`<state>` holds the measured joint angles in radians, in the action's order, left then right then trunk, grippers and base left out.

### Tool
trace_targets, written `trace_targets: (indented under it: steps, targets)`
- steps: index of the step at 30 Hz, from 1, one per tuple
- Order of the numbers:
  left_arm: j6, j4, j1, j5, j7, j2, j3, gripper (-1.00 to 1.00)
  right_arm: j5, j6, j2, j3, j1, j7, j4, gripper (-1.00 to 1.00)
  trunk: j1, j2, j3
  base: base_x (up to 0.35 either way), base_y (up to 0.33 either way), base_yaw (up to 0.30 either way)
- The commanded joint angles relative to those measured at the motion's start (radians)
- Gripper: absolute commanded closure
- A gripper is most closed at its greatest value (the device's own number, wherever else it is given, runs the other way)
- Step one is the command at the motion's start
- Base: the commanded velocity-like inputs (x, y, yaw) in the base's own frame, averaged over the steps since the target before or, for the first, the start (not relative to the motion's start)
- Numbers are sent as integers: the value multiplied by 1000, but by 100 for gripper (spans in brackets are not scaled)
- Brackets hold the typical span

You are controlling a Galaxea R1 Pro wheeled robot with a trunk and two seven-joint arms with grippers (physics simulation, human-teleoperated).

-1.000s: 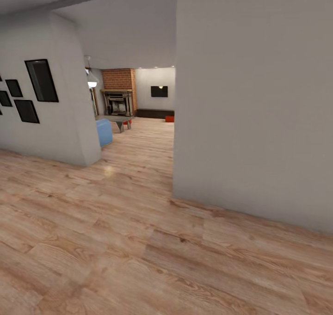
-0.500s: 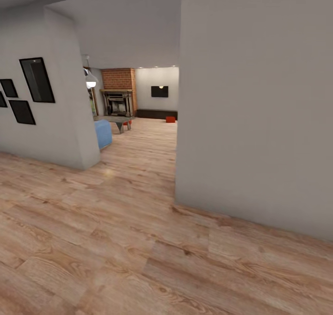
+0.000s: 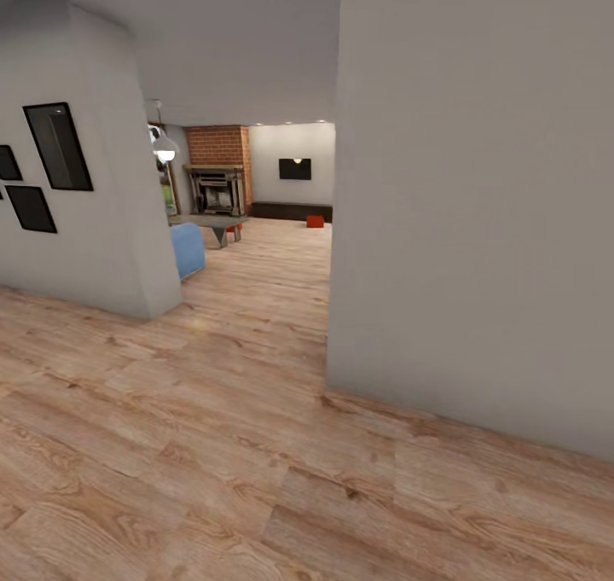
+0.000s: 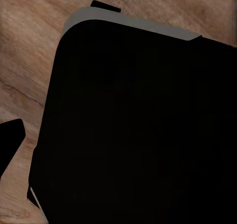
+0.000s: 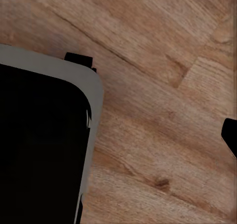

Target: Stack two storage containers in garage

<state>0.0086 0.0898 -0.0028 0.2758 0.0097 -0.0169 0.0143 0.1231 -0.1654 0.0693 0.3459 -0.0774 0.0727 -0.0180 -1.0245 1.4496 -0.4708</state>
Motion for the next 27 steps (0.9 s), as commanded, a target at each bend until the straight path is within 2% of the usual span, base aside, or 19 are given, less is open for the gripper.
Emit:
trace_targets:
  steps: [1, 9, 22, 27]
  targets:
    - [2, 1, 0, 5, 1, 0, 1, -100, 10, -5, 0, 9, -1, 1, -2, -100, -1, 0, -1, 324, 2, 0]
    - [5, 1, 0, 5, 1, 3, 2, -100, 10, -5, 1, 10, -1, 1, -2, -100, -1, 0, -1, 324, 1, 38]
    - [4, 1, 0, 9, 1, 3, 2, -100, 10, -5, 1, 13, -1, 1, -2, -100, -1, 0, -1, 324, 0, 251]
    - [-5, 2, 0, 25, 1, 2, 2, -100, 10, -5, 1, 13, -1, 1, -2, -100, -1, 0, -1, 324, 0, 269]
